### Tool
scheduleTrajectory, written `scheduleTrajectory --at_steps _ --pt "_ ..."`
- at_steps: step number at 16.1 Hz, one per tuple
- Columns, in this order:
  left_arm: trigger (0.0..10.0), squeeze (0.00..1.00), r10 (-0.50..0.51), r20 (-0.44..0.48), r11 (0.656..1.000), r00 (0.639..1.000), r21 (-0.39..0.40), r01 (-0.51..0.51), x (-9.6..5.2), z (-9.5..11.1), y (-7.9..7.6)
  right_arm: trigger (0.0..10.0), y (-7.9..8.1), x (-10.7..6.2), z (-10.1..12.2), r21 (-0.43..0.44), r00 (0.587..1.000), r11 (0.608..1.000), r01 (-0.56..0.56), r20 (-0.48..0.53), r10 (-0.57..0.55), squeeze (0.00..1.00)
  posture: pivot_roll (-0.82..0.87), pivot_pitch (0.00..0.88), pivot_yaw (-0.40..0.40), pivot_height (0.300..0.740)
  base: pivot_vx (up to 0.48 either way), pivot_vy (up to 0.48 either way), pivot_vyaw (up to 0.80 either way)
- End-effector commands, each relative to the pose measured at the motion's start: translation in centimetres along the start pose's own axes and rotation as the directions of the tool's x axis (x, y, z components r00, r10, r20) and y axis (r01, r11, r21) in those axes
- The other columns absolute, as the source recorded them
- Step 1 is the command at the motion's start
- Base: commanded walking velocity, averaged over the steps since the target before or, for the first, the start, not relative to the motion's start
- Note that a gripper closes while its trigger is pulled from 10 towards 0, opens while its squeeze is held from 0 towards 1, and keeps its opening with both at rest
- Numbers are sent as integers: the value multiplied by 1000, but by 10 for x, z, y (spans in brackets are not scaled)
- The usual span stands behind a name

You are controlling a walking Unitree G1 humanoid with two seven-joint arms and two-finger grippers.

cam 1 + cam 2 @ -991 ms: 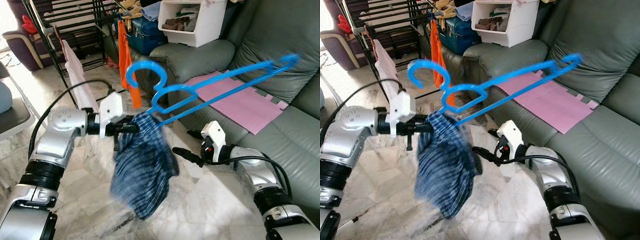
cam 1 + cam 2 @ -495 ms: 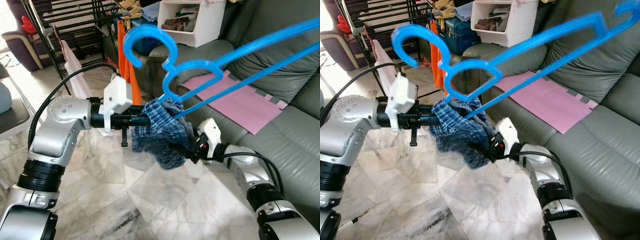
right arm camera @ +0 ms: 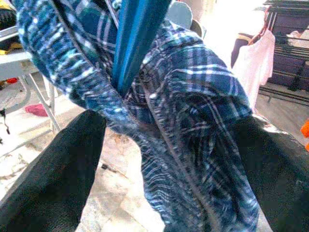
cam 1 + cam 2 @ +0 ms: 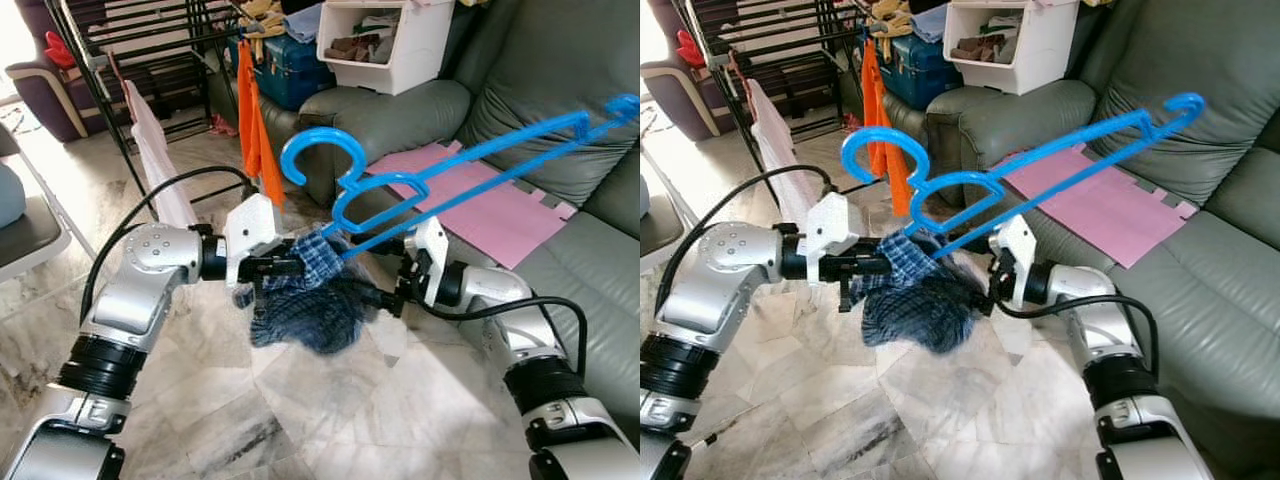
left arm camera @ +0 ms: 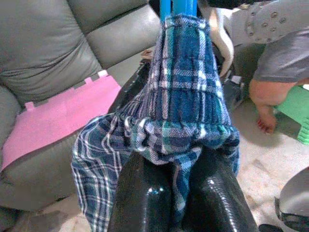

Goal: Hang hanger

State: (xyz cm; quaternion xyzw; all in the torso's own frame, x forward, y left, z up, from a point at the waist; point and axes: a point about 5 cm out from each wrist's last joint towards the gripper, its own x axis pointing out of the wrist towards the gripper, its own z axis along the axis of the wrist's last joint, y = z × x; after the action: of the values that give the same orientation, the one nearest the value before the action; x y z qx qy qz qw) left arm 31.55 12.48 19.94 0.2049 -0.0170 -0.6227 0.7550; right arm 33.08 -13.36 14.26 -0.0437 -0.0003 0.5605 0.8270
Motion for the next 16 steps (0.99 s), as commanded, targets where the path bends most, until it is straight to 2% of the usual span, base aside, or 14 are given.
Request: scheduleTrajectory --at_steps 1,2,3,4,5,6,9,10,11,14,16 --pt "1373 0 -35 -20 999 999 27 36 -1 2 -3 10000 -1 -1 6 -7 1000 1000 -21 5 21 0 -95 0 37 740 0 0 0" --pt "1608 0 -28 -40 999 999 35 30 -3 -1 -2 10000 -1 -2 7 -7 1000 1000 -24 3 24 0 -95 0 37 740 0 0 0" --pt "1373 0 -26 -59 999 998 38 28 -6 -4 -2 10000 -2 -2 8 -23 1000 1000 -17 -9 16 0 -87 0 35 740 0 0 0" --pt "1686 0 -21 -67 999 998 39 24 -8 -5 -2 10000 -6 -4 5 -44 999 999 12 -42 -14 0 -87 0 35 740 0 0 0" --pt "1255 0 -7 -38 1000 999 19 8 -11 -1 0 10000 -11 -9 -4 -78 991 995 60 -118 -69 0 -87 0 35 740 0 0 0" --pt "1451 0 15 -21 1000 1000 21 -15 -15 5 4 10000 -11 -16 -15 -101 980 992 80 -174 -96 0 -86 0 33 740 0 0 0" --pt "1608 0 50 -27 998 998 34 -49 -22 7 10 10000 -13 -24 -21 -16 982 991 135 -134 -136 0 -86 0 32 740 0 0 0" --pt "1569 0 54 -18 998 998 32 -53 -24 9 11 10000 -16 -27 -31 8 963 977 214 -169 -209 0 -86 0 34 740 0 0 0" --pt "1255 0 50 1 998 999 25 -50 -24 13 11 10000 -18 -29 -40 -16 939 965 264 -224 -260 0 -86 0 33 740 0 0 0" --pt "784 0 9 23 999 1000 31 -9 -21 21 6 10000 -20 -21 -49 -6 907 938 347 -252 -337 0 -82 0 31 740 0 0 0" --pt "1137 0 0 39 999 999 34 -2 -19 26 5 10000 -21 -12 -48 14 907 933 358 -241 -345 0 -80 0 30 740 0 0 0"
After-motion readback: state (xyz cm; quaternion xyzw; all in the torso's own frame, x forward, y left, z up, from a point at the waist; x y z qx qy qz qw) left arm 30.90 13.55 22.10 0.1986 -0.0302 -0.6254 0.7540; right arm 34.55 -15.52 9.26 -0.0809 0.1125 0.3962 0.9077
